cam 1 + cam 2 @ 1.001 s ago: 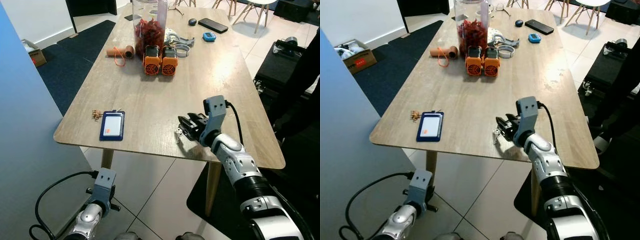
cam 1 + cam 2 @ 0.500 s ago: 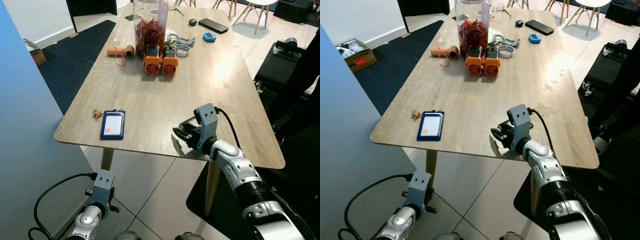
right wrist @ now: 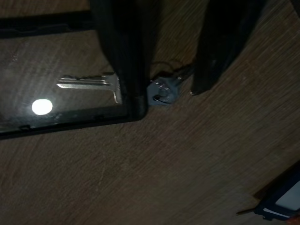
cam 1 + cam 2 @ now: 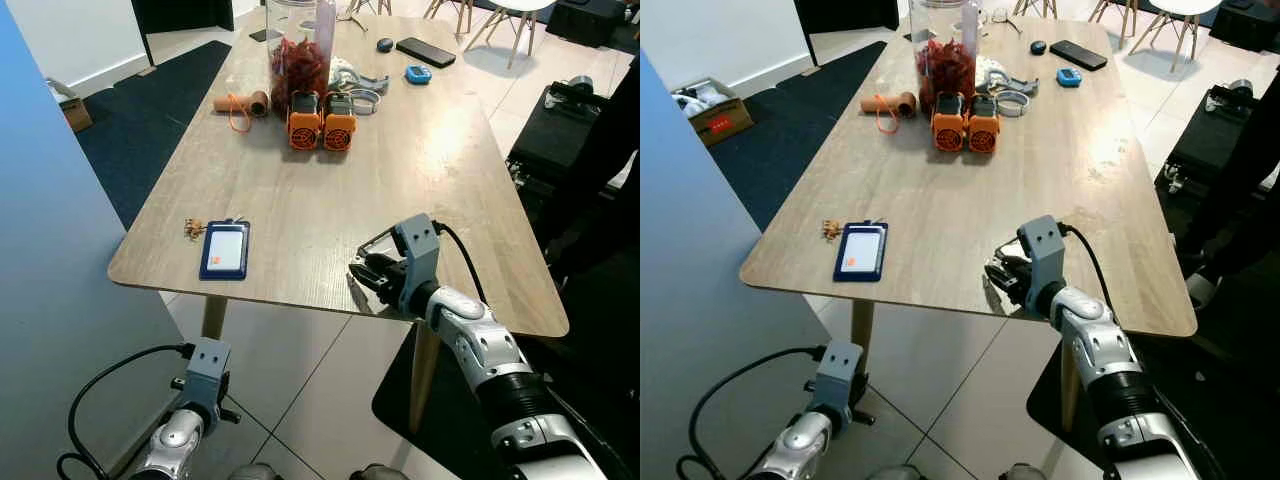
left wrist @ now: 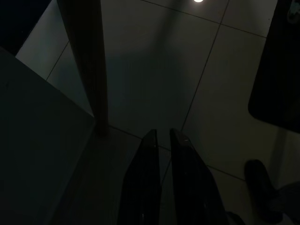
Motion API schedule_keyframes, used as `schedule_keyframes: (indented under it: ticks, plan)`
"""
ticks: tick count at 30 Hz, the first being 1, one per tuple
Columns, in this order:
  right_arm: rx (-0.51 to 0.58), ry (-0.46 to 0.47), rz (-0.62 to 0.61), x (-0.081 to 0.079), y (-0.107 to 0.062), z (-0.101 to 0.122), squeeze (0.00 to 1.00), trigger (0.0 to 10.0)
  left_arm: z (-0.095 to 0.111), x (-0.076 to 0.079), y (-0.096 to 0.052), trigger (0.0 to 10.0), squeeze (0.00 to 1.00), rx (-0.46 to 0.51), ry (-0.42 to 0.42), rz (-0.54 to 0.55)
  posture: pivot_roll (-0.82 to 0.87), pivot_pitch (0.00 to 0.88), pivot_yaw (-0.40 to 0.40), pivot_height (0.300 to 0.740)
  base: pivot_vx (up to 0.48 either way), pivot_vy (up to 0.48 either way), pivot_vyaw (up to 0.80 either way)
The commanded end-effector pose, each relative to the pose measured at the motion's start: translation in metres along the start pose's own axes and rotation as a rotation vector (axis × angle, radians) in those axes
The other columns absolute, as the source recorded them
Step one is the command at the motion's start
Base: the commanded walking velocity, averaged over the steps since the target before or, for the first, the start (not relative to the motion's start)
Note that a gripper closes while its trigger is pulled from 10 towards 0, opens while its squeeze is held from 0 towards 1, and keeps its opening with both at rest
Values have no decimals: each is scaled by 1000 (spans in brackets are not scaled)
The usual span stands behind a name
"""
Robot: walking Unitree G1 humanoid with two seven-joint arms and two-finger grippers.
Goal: Hang keys on a hook
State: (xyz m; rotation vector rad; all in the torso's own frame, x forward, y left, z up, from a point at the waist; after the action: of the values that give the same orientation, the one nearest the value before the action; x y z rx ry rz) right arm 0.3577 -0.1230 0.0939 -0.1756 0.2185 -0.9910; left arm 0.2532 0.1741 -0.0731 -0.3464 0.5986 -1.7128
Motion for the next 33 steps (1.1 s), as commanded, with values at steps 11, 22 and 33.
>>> schedule_keyframes:
  ticks: [11,22,33]
  plan:
    - [3,44,-48,10,-3,0,0,0,0,3,1,10000,0,-6,-8,-7,47,94,-28,740,0,0,0]
    - [142,50,-168,33,-10,27,0,0,2,1,2,10000,0,-3,-5,-2,50,90,-19,740,0,0,0]
    - [571,109,-338,75,-51,114,0,0,6,0,4,10000,0,0,1,-4,49,91,-11,740,0,0,0]
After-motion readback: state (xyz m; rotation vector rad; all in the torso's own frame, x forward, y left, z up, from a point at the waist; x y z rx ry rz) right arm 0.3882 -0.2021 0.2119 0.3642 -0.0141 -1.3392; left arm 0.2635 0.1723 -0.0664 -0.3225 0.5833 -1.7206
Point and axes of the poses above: a point about 5 cm out from each wrist's last joint towards the gripper, its own y axis pointing out of the wrist towards the gripper, its own z axis along the axis of the wrist's last joint, x = y × z, the point moved 4 cm from there along y, pointing out of the wrist towards the gripper, and after that the axes turned 1 degree about y, right-handed, at the moved point
